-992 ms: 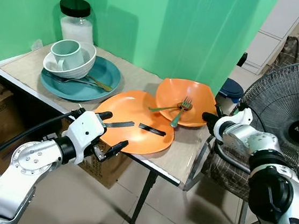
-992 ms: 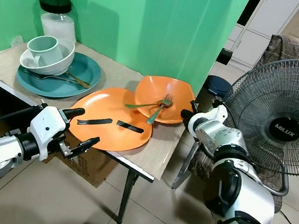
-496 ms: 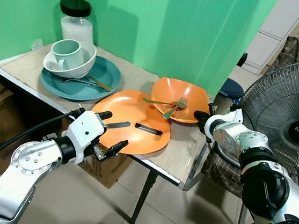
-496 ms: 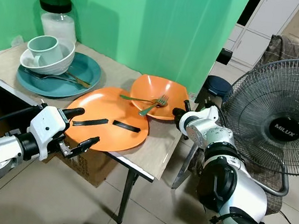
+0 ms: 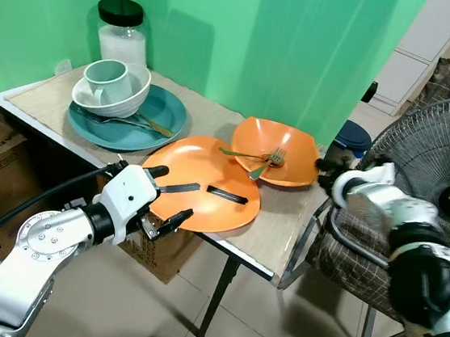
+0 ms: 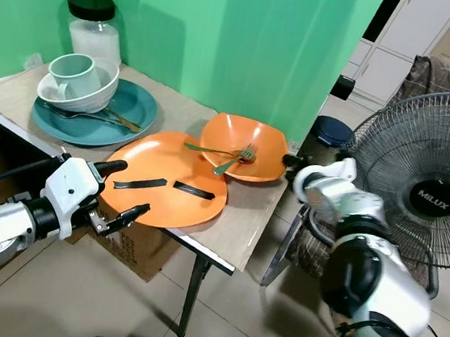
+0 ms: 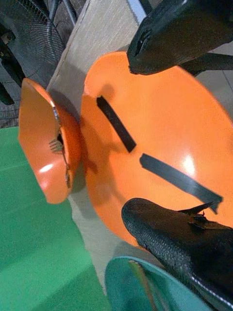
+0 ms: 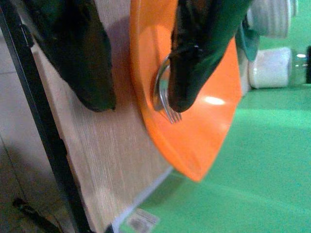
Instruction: Setting the table
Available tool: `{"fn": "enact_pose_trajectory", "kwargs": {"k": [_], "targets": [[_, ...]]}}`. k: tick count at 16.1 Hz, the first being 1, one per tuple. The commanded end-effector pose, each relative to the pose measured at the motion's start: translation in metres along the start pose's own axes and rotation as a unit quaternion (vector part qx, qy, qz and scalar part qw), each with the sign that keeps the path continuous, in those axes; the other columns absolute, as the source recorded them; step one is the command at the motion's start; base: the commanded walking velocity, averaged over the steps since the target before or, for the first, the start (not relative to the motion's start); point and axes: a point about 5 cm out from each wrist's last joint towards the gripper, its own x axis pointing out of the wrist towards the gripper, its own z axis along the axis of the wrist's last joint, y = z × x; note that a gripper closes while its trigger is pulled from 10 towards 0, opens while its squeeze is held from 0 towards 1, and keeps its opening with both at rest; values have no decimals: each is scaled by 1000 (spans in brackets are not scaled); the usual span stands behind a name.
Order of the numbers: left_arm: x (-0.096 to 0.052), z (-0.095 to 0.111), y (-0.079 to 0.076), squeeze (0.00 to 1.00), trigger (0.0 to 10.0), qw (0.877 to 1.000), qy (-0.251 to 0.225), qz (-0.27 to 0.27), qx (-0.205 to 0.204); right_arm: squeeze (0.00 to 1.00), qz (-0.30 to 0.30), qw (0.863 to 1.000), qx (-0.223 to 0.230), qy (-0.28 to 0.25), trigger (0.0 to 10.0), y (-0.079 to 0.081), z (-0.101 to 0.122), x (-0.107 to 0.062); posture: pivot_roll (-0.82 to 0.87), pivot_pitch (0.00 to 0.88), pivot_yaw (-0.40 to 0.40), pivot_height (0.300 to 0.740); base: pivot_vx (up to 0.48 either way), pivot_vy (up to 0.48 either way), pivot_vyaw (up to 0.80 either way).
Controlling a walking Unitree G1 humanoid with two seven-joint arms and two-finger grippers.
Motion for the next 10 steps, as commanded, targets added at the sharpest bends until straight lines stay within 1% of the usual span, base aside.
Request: {"fn": "enact_pose_trajectory", "kwargs": {"k": [1,4,5,6,7,8,9,10], "targets": [[2,2,2,0,10000,1000,-5,-3,6,1000,22,1000,4,-7,10000,0,13,-7,103,0,-100,740,0,0,0],[4,4,2,0,10000,1000,-12,-4,2,1000,65,998,-8,-4,10000,4,27,-18,97,0,-91,740,0,0,0],[5,5,3,0,10000,1000,-16,0,-2,1000,74,997,-21,-8,10000,6,31,-20,94,0,-87,740,0,0,0],[7,9,6,0,10000,999,-25,16,-14,1000,92,992,-75,-30,10000,11,40,-26,92,0,-83,740,0,0,0],[10,12,11,0,10000,998,-27,56,-16,0,114,978,-163,-58,10000,18,46,-35,77,0,-72,740,0,0,0],[13,15,16,0,10000,995,-23,95,-15,0,141,942,-281,-116,10000,24,44,-49,73,0,-69,740,0,0,0],[16,17,17,0,10000,993,-19,112,-19,0,148,914,-348,-147,10000,26,38,-62,62,0,-56,740,0,0,0],[18,19,15,0,10000,992,-15,124,-26,0,142,897,-386,-164,10000,24,31,-74,55,0,-51,740,0,0,0]]}}
